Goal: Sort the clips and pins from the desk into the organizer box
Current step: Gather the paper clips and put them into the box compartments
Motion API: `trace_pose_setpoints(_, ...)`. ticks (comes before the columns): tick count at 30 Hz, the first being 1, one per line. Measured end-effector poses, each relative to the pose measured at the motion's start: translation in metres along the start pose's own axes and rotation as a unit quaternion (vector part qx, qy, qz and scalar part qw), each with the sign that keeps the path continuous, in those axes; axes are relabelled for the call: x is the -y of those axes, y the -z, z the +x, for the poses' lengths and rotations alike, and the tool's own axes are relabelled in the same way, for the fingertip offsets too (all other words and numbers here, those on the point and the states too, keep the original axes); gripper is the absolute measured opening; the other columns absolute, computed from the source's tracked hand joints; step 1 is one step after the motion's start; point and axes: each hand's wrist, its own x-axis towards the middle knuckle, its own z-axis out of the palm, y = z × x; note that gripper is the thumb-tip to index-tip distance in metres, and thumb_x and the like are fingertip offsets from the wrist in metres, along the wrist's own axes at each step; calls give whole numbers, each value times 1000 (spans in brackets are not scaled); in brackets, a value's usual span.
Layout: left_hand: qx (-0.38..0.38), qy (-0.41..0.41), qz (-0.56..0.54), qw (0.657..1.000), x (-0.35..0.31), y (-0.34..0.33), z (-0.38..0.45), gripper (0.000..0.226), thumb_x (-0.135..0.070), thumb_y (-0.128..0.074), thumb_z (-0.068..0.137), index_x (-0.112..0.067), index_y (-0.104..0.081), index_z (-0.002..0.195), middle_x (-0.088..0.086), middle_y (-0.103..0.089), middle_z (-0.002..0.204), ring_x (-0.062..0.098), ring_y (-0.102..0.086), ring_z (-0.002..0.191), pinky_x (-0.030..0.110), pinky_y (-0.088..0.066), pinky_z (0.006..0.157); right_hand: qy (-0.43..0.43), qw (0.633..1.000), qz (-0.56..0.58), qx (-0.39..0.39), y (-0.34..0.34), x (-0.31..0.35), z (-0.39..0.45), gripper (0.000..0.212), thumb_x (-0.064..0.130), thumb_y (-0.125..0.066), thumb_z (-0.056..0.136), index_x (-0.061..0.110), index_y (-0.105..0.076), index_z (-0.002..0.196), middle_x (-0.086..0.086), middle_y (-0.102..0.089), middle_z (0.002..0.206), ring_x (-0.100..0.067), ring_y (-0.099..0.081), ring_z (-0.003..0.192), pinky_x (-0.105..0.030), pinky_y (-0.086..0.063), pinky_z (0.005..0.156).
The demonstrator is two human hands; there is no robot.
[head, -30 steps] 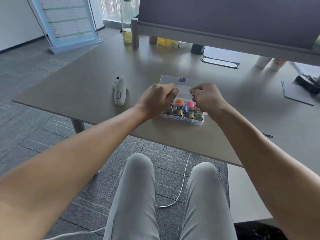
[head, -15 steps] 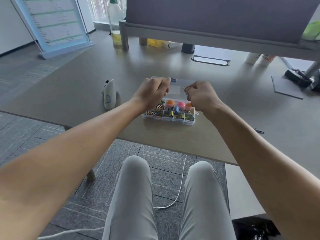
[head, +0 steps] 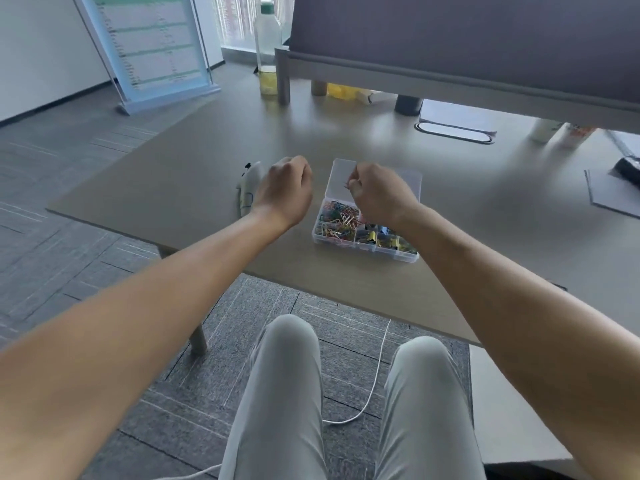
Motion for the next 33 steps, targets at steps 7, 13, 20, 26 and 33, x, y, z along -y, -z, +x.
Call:
trace_pose_setpoints(7,151,53,-4,987,11,-18,10,20,-12,-41,98,-2,-58,101,23,-60,112,40,-59,103,39,-42,78,64,984,-165,15,-20,15,4,14,16,-50,100,10,-60,107,-19,-67,101,-41,-67,89,-37,-43,65)
trace_pose_setpoints(13,246,45,47,967,3,-21,-2,39,-24,-31,103,1,-53,122,27,-53,130,40,-50,122,45,-41,101,45,993,-104,-30,-17,7,-6,22,22,-44,100,14,-64,104,-16,-72,99,-39,-66,88,-39,-49,69)
trace_pose_setpoints(20,209,47,6,977,-17,-18,1,50,-41,-26,104,-5,-50,128,23,-50,133,35,-47,124,47,-41,100,-30,995,41,-87,2,-18,-33,19,20,-50,96,20,-69,94,6,-67,71,-17,-66,68,-33,-53,67)
trace_pose_setpoints(26,183,-56,-32,981,-87,-28,-9,54,-42,-39,102,-11,-40,146,14,-40,151,29,-34,142,43,-31,112,-128,976,52,-170,32,-82,-101,13,27,-61,92,21,-72,92,8,-64,76,-25,-64,81,-33,-51,69)
trace_pose_setpoints(33,191,-197,-52,960,-201,-68,-54,53,-41,-48,99,-10,-46,143,14,-37,154,28,-30,146,42,-26,117,-220,952,-9,-212,60,-178,-221,18,29,-63,92,19,-73,103,-3,-65,106,-29,-61,105,-40,-51,90)
